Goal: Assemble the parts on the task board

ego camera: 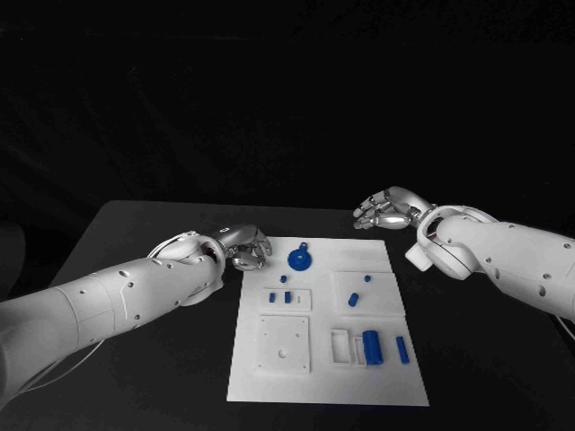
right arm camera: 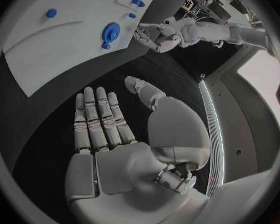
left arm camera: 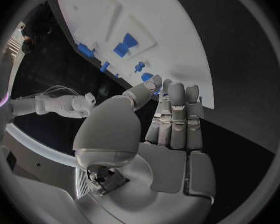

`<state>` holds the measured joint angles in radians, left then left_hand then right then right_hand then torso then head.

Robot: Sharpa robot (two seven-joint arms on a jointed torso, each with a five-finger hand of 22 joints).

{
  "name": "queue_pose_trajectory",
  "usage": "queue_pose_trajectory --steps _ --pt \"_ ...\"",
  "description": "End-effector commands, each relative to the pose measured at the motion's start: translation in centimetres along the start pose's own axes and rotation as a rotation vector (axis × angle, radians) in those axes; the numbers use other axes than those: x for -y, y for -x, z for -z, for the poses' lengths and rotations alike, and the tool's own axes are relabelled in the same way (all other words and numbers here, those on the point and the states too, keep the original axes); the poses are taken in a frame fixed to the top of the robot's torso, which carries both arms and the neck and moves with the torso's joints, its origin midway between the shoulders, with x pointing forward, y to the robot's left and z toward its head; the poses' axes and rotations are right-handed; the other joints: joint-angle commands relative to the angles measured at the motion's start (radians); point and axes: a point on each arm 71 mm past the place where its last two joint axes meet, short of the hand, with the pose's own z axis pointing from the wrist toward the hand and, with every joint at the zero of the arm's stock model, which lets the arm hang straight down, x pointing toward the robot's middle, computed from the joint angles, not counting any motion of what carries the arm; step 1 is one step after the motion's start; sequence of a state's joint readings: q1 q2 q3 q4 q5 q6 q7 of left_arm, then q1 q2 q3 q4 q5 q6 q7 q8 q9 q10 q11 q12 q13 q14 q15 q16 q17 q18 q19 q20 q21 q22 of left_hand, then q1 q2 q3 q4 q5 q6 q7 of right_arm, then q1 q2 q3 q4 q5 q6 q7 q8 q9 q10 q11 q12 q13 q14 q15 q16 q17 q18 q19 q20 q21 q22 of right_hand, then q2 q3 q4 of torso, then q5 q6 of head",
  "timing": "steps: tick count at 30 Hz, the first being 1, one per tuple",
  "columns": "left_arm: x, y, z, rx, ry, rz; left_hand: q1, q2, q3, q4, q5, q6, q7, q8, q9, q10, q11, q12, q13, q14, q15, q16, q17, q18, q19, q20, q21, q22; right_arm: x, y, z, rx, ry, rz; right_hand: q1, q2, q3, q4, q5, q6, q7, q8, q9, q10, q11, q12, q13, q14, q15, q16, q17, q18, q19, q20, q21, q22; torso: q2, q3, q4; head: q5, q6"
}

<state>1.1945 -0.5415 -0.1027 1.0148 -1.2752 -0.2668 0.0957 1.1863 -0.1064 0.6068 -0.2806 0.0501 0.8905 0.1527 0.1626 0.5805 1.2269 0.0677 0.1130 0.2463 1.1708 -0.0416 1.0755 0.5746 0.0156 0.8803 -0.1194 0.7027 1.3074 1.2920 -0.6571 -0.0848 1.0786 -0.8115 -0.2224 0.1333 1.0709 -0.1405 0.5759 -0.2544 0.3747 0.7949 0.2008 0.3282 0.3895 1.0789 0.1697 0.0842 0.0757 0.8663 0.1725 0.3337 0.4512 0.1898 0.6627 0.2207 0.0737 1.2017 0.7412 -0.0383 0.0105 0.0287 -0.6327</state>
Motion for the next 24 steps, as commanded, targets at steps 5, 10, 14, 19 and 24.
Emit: queue_pose_trajectory --steps 5,10,14,19,24 --pt "-1.3 3.0 1.1 0.135 0.042 0.503 -0.098 -0.029 -0.028 0.03 0.0 -0.013 0.014 0.002 -0.002 -0.061 0.039 -0.029 -0.015 -0.118 0.042 -0.123 -0.058 -0.014 -0.095 0.023 -0.065 -0.01 0.4 -0.9 0.7 -0.066 0.03 0.216 0.037 0.0 0.011 -0.017 -0.136 0.057 -0.023 0.032 0.016 0.113 -0.054 0.063 0.039 0.15 -0.077 0.097 0.062 0.062 0.157 -0.013 0.068 0.021 -0.002 0.0021 0.0008 -0.009 0.004" --pt "-1.9 3.9 2.1 0.13 0.034 0.685 -0.17 -0.005 -0.118 0.002 -0.002 -0.035 0.026 0.004 0.002 -0.108 0.074 -0.045 -0.029 -0.201 0.08 -0.271 -0.128 -0.016 -0.196 0.064 -0.147 -0.04 0.8 -1.6 1.3 -0.09 0.043 0.344 0.041 -0.001 0.027 -0.023 -0.191 0.074 -0.024 0.035 0.025 0.135 -0.065 0.07 0.073 0.268 -0.136 0.176 0.146 0.072 0.312 -0.056 0.127 0.028 -0.007 0.0045 0.0027 -0.023 0.005" --pt "-1.5 3.9 2.7 0.118 -0.003 0.804 -0.192 0.001 -0.162 -0.007 0.001 -0.05 0.023 0.004 0.005 -0.161 0.082 -0.047 -0.052 -0.29 0.137 -0.394 -0.177 -0.016 -0.267 0.112 -0.202 -0.057 1.1 -2.5 1.9 -0.095 0.06 0.453 0.048 -0.005 0.046 -0.025 -0.221 0.084 -0.031 0.037 0.031 0.137 -0.07 0.063 0.093 0.356 -0.177 0.229 0.219 0.072 0.425 -0.101 0.175 0.037 -0.013 0.0072 0.0036 -0.033 0.002" --pt "-0.5 3.7 3.3 0.088 -0.06 0.869 -0.162 0.019 -0.172 -0.008 0.0 -0.06 0.018 0.007 0.006 -0.178 0.076 -0.043 -0.068 -0.322 0.164 -0.463 -0.196 0.001 -0.271 0.138 -0.219 -0.061 1.5 -3.7 2.5 -0.097 0.074 0.569 0.064 -0.015 0.09 -0.018 -0.264 0.101 -0.038 0.038 0.037 0.143 -0.079 0.052 0.107 0.397 -0.189 0.257 0.282 0.072 0.486 -0.127 0.204 0.051 -0.021 0.0079 0.0023 -0.05 -0.007" --pt "0.3 3.2 4.0 0.059 -0.089 0.876 -0.138 0.034 -0.178 -0.009 0.001 -0.062 0.019 0.011 0.006 -0.179 0.076 -0.038 -0.078 -0.344 0.174 -0.511 -0.207 0.014 -0.265 0.148 -0.228 -0.062 2.0 -4.8 3.1 -0.09 0.077 0.654 0.077 -0.03 0.149 -0.001 -0.284 0.115 -0.043 0.035 0.036 0.147 -0.079 0.032 0.095 0.411 -0.191 0.265 0.31 0.072 0.512 -0.139 0.219 0.063 -0.032 0.011 0.0022 -0.054 -0.013"
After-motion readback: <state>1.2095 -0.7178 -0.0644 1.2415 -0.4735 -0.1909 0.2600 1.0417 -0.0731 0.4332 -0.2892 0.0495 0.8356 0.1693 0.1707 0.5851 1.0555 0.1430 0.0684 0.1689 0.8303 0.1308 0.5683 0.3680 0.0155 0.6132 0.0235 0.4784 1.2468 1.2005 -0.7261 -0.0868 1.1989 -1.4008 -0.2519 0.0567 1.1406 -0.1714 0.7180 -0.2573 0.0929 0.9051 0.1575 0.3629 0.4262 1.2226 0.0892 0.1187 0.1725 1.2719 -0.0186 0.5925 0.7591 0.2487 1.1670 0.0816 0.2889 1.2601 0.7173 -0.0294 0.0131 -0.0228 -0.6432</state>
